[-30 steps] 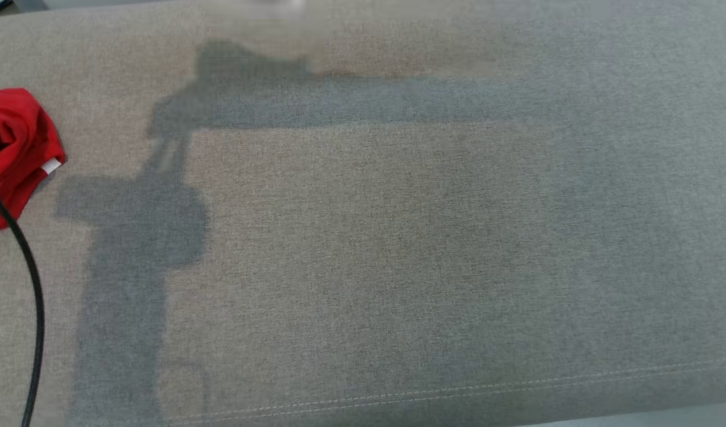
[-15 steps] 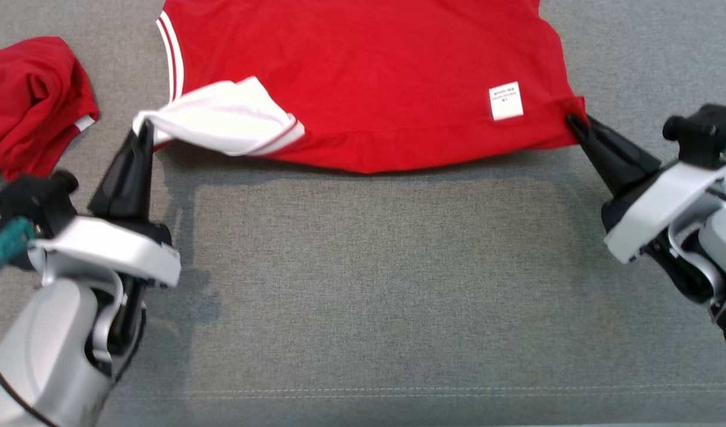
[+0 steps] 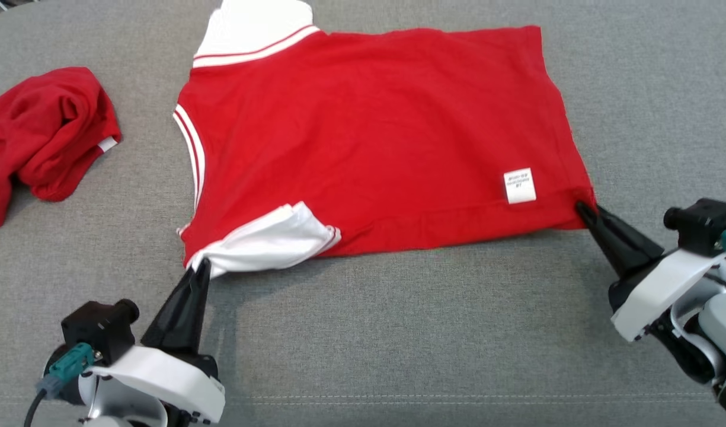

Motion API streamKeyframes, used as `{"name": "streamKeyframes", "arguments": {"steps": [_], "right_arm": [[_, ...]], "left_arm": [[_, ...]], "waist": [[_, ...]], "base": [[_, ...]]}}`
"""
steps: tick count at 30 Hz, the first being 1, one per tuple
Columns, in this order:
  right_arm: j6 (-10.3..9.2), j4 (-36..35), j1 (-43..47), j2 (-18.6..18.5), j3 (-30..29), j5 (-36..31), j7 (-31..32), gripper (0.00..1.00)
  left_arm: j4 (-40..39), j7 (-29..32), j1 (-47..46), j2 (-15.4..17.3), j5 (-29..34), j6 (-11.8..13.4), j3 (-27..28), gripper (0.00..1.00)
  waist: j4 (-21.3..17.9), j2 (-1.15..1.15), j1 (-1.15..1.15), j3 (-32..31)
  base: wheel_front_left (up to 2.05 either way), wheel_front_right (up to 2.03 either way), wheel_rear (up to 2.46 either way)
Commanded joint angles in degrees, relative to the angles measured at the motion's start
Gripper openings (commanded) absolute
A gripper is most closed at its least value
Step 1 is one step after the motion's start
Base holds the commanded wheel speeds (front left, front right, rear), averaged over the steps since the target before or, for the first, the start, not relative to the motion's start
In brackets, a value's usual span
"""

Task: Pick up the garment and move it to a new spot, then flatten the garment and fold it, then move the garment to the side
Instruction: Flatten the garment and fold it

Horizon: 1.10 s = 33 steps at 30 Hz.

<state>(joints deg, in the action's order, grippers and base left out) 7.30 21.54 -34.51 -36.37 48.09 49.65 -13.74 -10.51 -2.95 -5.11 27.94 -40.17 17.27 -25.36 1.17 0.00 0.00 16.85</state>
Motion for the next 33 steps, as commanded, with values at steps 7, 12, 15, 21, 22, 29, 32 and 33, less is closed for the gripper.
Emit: {"name": "streamKeyframes", "arguments": {"steps": [7,12,15,21,22,29,32,33], "right_arm": [[0.19,0.4,6.6,1.4,-3.0,-3.7,0.1,0.00],[0.19,2.2,9.0,3.5,-4.9,-5.4,0.6,0.37],[0.19,3.5,10.5,4.3,-6.0,-6.0,0.6,1.00],[0.19,4.1,15.2,4.4,-8.7,-7.1,-0.1,1.00],[0.19,4.0,16.3,4.6,-9.5,-7.3,-0.2,1.00],[0.19,-0.5,24.0,6.4,-18.0,-8.8,-1.0,1.00],[0.19,-2.2,26.1,8.2,-23.4,-10.9,-1.0,1.00],[0.19,-2.9,26.5,9.2,-24.9,-11.6,-0.9,1.00]], "left_arm": [[-1.0,2.1,1.0,1.3,-2.1,0.7,1.3,0.00],[1.9,2.9,0.8,0.6,-3.6,-0.1,0.8,0.00],[3.5,3.0,1.0,0.2,-4.3,-0.1,0.9,1.00],[5.0,2.0,2.6,0.0,-4.9,1.0,2.0,1.00],[5.0,1.7,3.1,0.1,-5.0,1.3,2.3,1.00],[2.9,-1.8,5.5,0.3,-3.4,3.8,4.0,1.00],[2.3,-3.2,5.0,0.4,-2.2,4.0,3.9,1.00],[2.2,-3.6,4.6,0.4,-1.8,4.0,3.9,1.00]], "waist": [[0.1,0.00,0.00,-1.4],[-0.2,0.00,0.00,-1.9],[-0.2,0.00,0.00,-2.4],[0.2,0.00,0.00,-4.3],[0.1,0.00,0.00,-4.7],[0.1,0.00,0.00,-8.0],[-0.2,0.00,0.00,-9.3],[-0.3,0.00,0.00,-9.7]], "base": [[0.00,0.00,0.00],[0.00,0.00,0.00],[0.00,0.00,0.00],[0.00,0.00,0.00],[0.00,0.00,0.00],[0.00,0.00,0.00],[0.00,0.00,0.00],[0.00,0.00,0.00]]}}
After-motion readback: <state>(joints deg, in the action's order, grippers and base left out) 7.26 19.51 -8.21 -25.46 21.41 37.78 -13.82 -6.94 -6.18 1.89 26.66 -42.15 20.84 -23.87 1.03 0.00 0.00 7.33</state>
